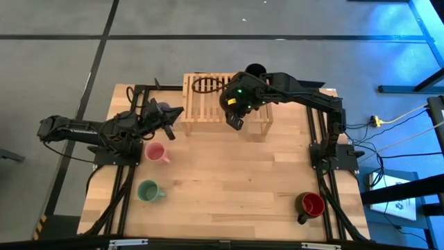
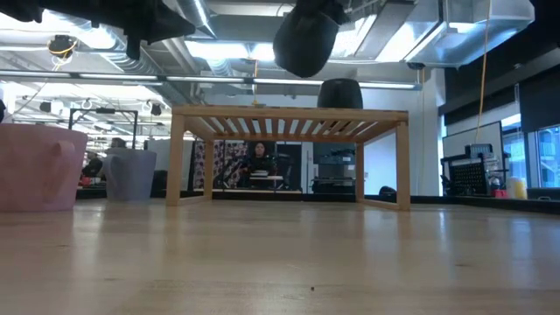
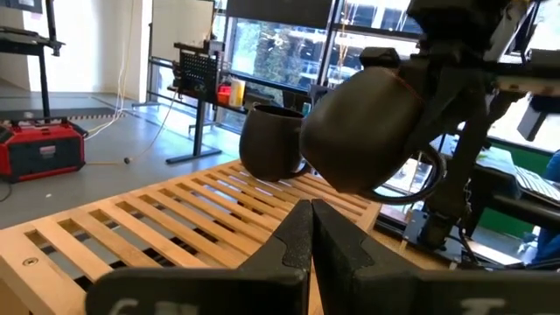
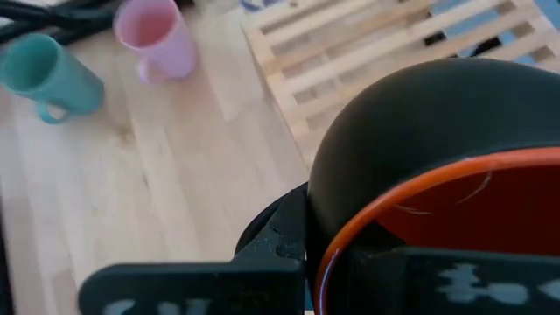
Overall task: Place coffee mugs
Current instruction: Put the orange mug on the shelf
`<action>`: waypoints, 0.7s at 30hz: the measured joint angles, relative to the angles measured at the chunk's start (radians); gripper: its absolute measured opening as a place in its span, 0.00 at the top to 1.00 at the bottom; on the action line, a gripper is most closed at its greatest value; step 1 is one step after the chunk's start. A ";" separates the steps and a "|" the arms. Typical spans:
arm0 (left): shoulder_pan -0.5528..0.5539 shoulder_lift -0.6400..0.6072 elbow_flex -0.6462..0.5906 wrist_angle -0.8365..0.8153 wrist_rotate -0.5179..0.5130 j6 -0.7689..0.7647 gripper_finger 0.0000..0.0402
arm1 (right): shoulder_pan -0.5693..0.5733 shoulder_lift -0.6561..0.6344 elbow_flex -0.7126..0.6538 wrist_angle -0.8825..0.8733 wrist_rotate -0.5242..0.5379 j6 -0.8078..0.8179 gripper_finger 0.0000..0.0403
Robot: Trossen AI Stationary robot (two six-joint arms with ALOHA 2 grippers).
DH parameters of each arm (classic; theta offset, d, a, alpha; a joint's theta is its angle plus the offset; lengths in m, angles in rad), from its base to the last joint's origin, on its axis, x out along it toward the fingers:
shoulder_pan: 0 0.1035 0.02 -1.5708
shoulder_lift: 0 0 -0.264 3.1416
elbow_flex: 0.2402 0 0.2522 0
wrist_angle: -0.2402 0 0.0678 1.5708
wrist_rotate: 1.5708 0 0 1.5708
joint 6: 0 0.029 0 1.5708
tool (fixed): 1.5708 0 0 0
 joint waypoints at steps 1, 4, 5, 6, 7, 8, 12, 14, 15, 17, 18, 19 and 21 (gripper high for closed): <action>0.000 0.000 0.000 -0.003 0.000 0.000 1.00 | -0.007 0.000 0.000 0.003 -0.005 0.006 0.99; 0.000 0.000 0.000 -0.005 0.000 0.000 1.00 | -0.021 0.000 0.000 -0.019 -0.031 0.018 0.99; 0.000 0.000 0.000 -0.005 0.000 0.000 1.00 | -0.025 0.000 0.000 -0.025 -0.034 0.020 0.99; 0.000 0.000 0.000 -0.005 0.000 0.000 1.00 | -0.032 0.000 0.000 -0.028 -0.027 0.020 0.99; 0.000 0.000 0.000 -0.005 0.000 0.000 1.00 | -0.039 0.000 0.000 -0.031 -0.024 0.020 0.99; 0.000 0.000 0.000 -0.006 0.000 0.000 1.00 | -0.046 0.001 0.000 -0.033 -0.025 0.020 0.99; 0.000 0.000 0.000 -0.009 -0.001 0.000 1.00 | -0.076 0.019 -0.004 -0.049 -0.030 0.015 0.99; 0.000 0.000 0.000 -0.010 -0.001 0.000 1.00 | -0.087 0.029 -0.010 -0.067 -0.029 0.008 0.99; 0.000 0.000 0.000 -0.010 -0.001 0.000 1.00 | -0.093 0.032 -0.018 -0.073 -0.031 0.004 0.99; 0.000 0.000 0.000 -0.013 -0.002 0.000 1.00 | -0.098 0.032 -0.041 -0.073 -0.029 0.001 0.99; 0.000 0.000 0.000 -0.015 -0.002 0.000 1.00 | -0.100 0.034 -0.047 -0.069 -0.026 0.000 0.99; 0.000 0.000 0.000 -0.014 -0.002 0.000 1.00 | -0.107 0.037 -0.050 -0.066 -0.026 -0.007 0.99; 0.000 0.000 0.000 -0.014 -0.002 0.000 1.00 | -0.109 0.047 -0.051 -0.071 -0.030 -0.016 0.99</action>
